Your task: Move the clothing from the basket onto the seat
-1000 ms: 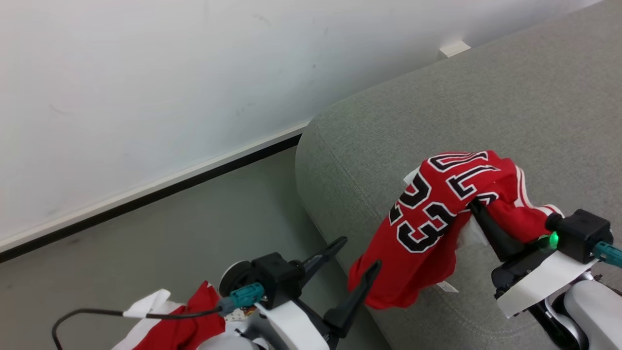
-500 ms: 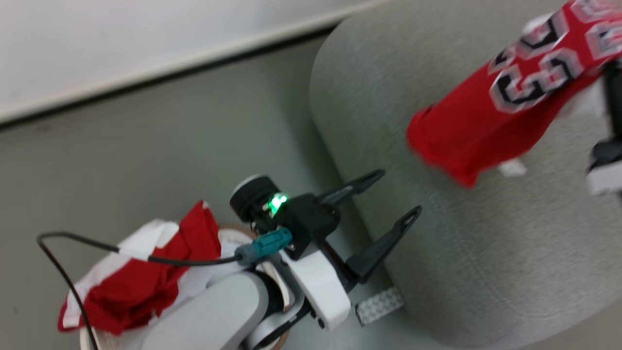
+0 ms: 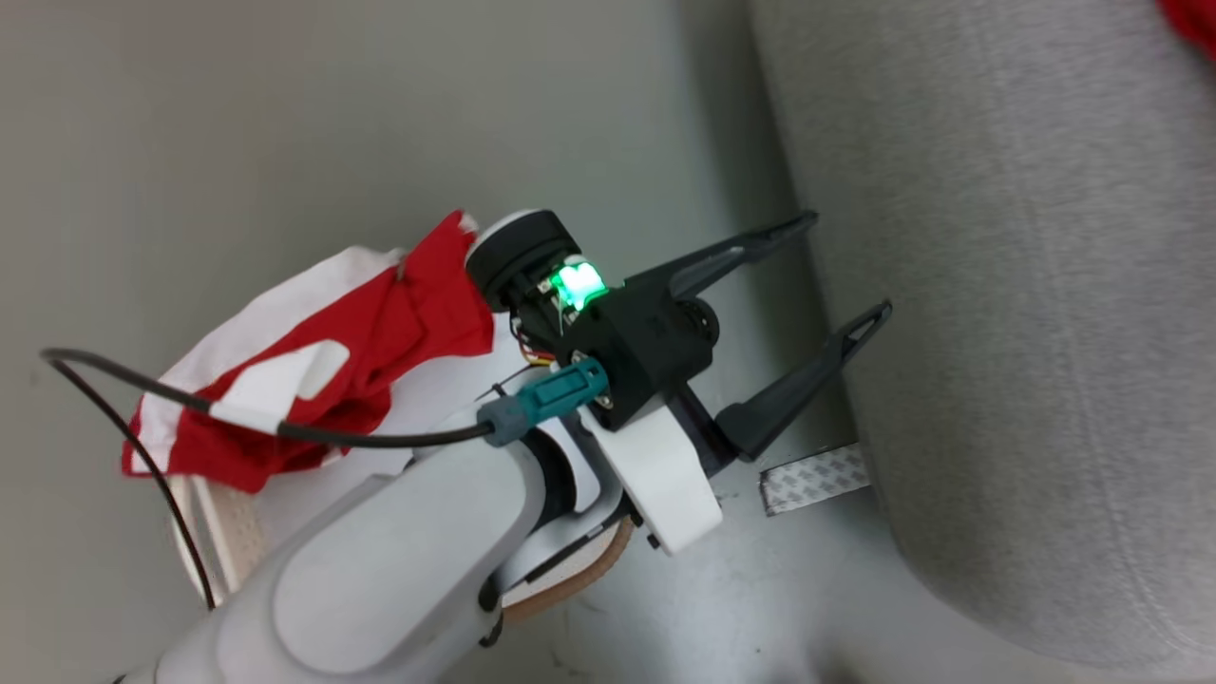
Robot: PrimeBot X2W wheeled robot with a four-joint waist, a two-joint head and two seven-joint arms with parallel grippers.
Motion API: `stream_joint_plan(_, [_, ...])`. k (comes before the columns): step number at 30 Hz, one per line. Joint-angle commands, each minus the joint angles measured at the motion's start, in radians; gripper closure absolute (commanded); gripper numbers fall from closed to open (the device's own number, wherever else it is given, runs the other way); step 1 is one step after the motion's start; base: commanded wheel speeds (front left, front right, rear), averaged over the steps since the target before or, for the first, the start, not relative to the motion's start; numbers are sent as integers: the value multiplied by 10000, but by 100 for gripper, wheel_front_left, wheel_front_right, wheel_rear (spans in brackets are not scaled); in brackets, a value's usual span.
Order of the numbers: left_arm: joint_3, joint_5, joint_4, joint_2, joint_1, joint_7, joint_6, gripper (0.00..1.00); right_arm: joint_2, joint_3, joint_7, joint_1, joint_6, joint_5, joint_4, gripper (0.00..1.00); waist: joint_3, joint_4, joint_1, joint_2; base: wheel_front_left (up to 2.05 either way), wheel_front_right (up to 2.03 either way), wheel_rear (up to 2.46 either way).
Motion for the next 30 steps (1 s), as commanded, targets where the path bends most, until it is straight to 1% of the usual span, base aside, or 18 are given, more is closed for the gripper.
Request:
stream_joint_plan(1, [62,165,126,-58,-241,-134,-30,0,52,-261,73,-140,-22,-314,627,100,435,494,-4,-1,0,0,0])
stream_joint_plan(4, [112,130,309,-119,-313,-305,3,0,444,-560,-135,36,-22,-574,1485,100,449,600,-4,-1,0,0,0])
stream_joint_plan(5, [114,96,356,-127,-318,-331,0,0,561,-638,-244,181,-22,-681,1740,85,425,618,-4,-1,0,0,0])
stream_joint_plan(6, [119,67,403,-129,-300,-398,0,0,701,-719,-371,318,-23,-778,2001,62,385,629,-4,-1,0,0,0])
stream_joint_plan(7, [112,41,437,-130,-257,-416,0,0,832,-760,-474,410,-23,-865,2177,31,328,630,-4,-1,0,0,0])
stream_joint_plan(8, [96,17,494,-120,-197,-456,4,0,975,-817,-579,471,-23,-914,2327,31,259,625,-4,-1,0,0,0])
stream_joint_plan(9, [83,-5,561,-97,-133,-479,6,0,1111,-853,-681,545,-22,-963,2426,0,180,613,-4,-1,0,0,0])
stream_joint_plan(12, [121,-63,710,4,41,-607,62,0,1587,-808,-887,1018,-22,-1055,2580,0,-133,529,-4,-1,0,0,0])
stream_joint_plan(16, [175,-171,955,126,389,-845,168,0,1962,-503,-992,1811,-23,-1112,2275,0,-815,367,-4,-1,0,0,0])
stream_joint_plan(18, [224,-278,1082,185,674,-975,271,0,2048,-365,-1032,2374,-23,-1226,2017,0,-1251,293,-4,-1,0,0,0])
stream_joint_plan(21, [322,-538,1309,227,1189,-1271,445,0,2262,-191,-1037,3249,-23,-1325,1560,0,-2008,227,-4,-1,0,0,0])
stream_joint_plan(25, [421,-787,1586,313,1962,-1599,704,0,2358,23,-1044,4464,-23,-1549,747,0,-3059,213,-4,-1,0,0,0])
stream_joint_plan(30, [597,-1059,1846,467,2894,-2052,1113,0,2522,109,-1047,5855,-23,-1711,-441,0,-4213,419,-4,-1,0,0,0])
